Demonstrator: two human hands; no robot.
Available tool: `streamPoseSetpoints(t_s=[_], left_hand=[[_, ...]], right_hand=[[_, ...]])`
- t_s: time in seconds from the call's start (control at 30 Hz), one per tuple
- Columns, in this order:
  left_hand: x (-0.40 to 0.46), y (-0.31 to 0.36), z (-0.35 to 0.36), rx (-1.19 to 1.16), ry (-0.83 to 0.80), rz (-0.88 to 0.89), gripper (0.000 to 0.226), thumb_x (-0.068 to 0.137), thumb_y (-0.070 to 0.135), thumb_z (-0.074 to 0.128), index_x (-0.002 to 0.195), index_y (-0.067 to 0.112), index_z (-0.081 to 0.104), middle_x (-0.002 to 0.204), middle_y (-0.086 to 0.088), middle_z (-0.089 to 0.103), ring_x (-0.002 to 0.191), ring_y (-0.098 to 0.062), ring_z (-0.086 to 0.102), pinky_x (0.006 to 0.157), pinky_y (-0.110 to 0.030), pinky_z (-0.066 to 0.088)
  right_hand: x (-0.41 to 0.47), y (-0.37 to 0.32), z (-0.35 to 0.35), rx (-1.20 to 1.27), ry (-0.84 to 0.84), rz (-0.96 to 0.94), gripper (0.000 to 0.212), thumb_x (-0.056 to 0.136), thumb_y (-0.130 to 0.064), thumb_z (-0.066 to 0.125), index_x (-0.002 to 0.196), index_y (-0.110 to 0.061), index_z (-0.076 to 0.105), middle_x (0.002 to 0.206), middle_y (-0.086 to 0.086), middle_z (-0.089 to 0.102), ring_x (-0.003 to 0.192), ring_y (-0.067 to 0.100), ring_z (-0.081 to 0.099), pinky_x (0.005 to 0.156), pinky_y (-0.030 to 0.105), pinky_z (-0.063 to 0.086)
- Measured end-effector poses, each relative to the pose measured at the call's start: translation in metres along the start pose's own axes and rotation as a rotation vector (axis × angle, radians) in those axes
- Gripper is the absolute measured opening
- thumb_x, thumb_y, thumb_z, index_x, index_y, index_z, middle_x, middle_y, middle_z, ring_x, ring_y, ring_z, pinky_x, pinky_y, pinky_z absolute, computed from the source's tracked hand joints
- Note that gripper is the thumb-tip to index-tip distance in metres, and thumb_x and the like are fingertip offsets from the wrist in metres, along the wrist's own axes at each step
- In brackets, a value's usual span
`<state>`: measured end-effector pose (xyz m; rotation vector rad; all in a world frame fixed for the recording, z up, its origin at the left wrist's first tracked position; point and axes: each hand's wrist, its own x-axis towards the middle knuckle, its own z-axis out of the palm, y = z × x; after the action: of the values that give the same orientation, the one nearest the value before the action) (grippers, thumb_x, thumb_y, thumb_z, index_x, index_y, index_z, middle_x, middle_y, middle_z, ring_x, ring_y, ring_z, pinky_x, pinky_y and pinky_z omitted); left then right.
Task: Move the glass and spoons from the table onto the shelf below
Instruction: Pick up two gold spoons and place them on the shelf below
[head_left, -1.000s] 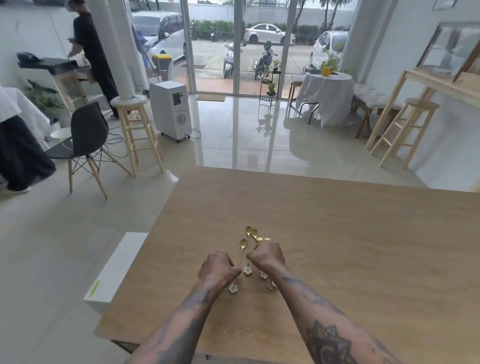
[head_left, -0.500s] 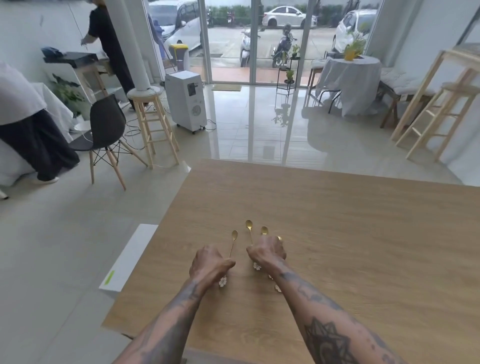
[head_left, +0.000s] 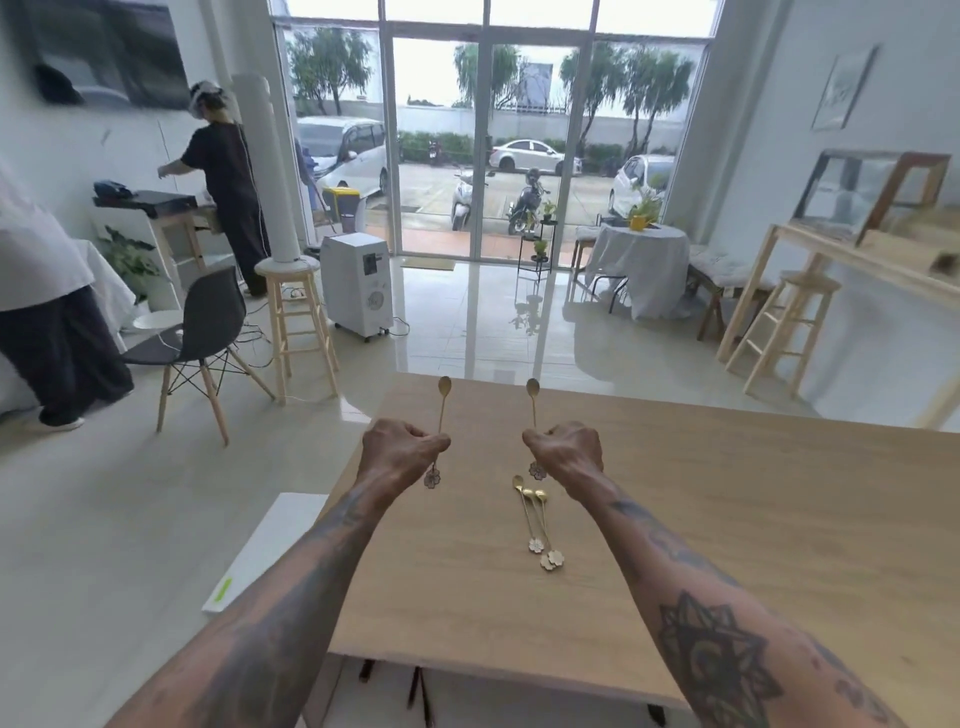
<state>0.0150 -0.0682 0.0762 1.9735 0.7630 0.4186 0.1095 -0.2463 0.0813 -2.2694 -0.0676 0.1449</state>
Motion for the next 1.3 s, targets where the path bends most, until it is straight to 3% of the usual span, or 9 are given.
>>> streamPoseSetpoints(t_s=[0.3,0.5,0.63,0.77,0.87,0.97,1.13,1.2,1.3], left_hand=[[-0.112,-0.003,-0.088,-0.038,-0.008,0.129,0.022,0.067,0.028,0.076,0.050,0.016,0.071,0.061,-0.002,0.075,0.048,-0.009,0.058,0.060,-0.026,0.053],[-0.169,-0.052,-0.124,0.011,-0.028,0.077,0.031,0.070,0.028,0.076,0.069,-0.003,0.077,0.066,-0.012,0.076,0.047,-0.013,0.058,0.056,-0.030,0.053],[-0.195,-0.093,-0.123,0.038,-0.038,0.001,0.030,0.067,0.030,0.075,0.065,0.000,0.077,0.055,-0.006,0.072,0.045,-0.012,0.057,0.051,-0.025,0.048],[-0.212,-0.143,-0.102,0.090,-0.069,-0.034,0.026,0.071,0.033,0.075,0.067,0.007,0.079,0.063,0.005,0.073,0.051,-0.003,0.060,0.046,-0.016,0.046],[-0.220,-0.188,-0.072,0.132,-0.112,-0.064,0.027,0.074,0.034,0.076,0.069,0.008,0.080,0.072,0.003,0.075,0.063,-0.001,0.064,0.064,-0.021,0.056],[-0.225,-0.237,-0.034,0.167,-0.161,-0.158,0.028,0.074,0.031,0.075,0.071,0.003,0.080,0.078,-0.008,0.079,0.072,-0.012,0.071,0.078,-0.031,0.060],[-0.203,-0.309,0.035,0.201,-0.241,-0.312,0.031,0.077,0.033,0.076,0.080,0.002,0.078,0.081,-0.009,0.077,0.078,-0.020,0.071,0.062,-0.028,0.054],[-0.179,-0.332,0.065,0.200,-0.250,-0.346,0.033,0.078,0.032,0.076,0.086,0.001,0.077,0.085,-0.005,0.073,0.074,-0.017,0.065,0.064,-0.023,0.047],[-0.134,-0.363,0.114,0.251,-0.235,-0.330,0.039,0.074,0.028,0.073,0.089,-0.008,0.076,0.084,-0.015,0.077,0.067,-0.018,0.062,0.069,-0.034,0.058]], right_hand=[[-0.148,-0.015,-0.025,-0.001,0.093,-0.040,0.046,0.078,-0.027,0.060,0.038,-0.013,0.041,0.019,-0.007,0.040,0.018,0.002,0.040,0.021,0.014,0.020],[-0.224,-0.002,-0.009,-0.060,0.045,-0.011,0.040,0.080,-0.033,0.060,0.047,-0.013,0.051,0.023,-0.007,0.044,0.020,-0.003,0.043,0.023,0.014,0.022],[-0.248,0.022,0.011,-0.122,0.033,-0.040,0.039,0.080,-0.033,0.060,0.048,-0.012,0.050,0.043,-0.003,0.047,0.043,0.010,0.046,0.039,0.024,0.029],[-0.257,0.065,0.040,-0.164,-0.049,0.011,0.039,0.082,-0.039,0.059,0.055,-0.010,0.056,0.053,0.004,0.052,0.062,0.022,0.050,0.044,0.021,0.030],[-0.261,0.111,0.072,-0.174,-0.132,0.056,0.029,0.082,-0.041,0.060,0.065,-0.019,0.068,0.058,0.003,0.052,0.062,0.019,0.050,0.048,0.022,0.033],[-0.262,0.166,0.109,-0.192,-0.194,0.133,0.035,0.079,-0.037,0.058,0.050,-0.017,0.053,0.049,0.000,0.046,0.055,0.020,0.046,0.048,0.026,0.034],[-0.232,0.255,0.174,-0.202,-0.292,0.296,0.032,0.082,-0.038,0.063,0.059,-0.016,0.057,0.057,0.001,0.052,0.051,0.019,0.046,0.050,0.024,0.039],[-0.207,0.286,0.197,-0.199,-0.306,0.308,0.042,0.081,-0.037,0.063,0.049,-0.016,0.046,0.049,-0.001,0.044,0.044,0.016,0.039,0.046,0.024,0.034],[-0.163,0.323,0.229,-0.225,-0.311,0.297,0.044,0.079,-0.033,0.060,0.045,-0.015,0.038,0.044,-0.002,0.039,0.042,0.015,0.036,0.044,0.026,0.028]])
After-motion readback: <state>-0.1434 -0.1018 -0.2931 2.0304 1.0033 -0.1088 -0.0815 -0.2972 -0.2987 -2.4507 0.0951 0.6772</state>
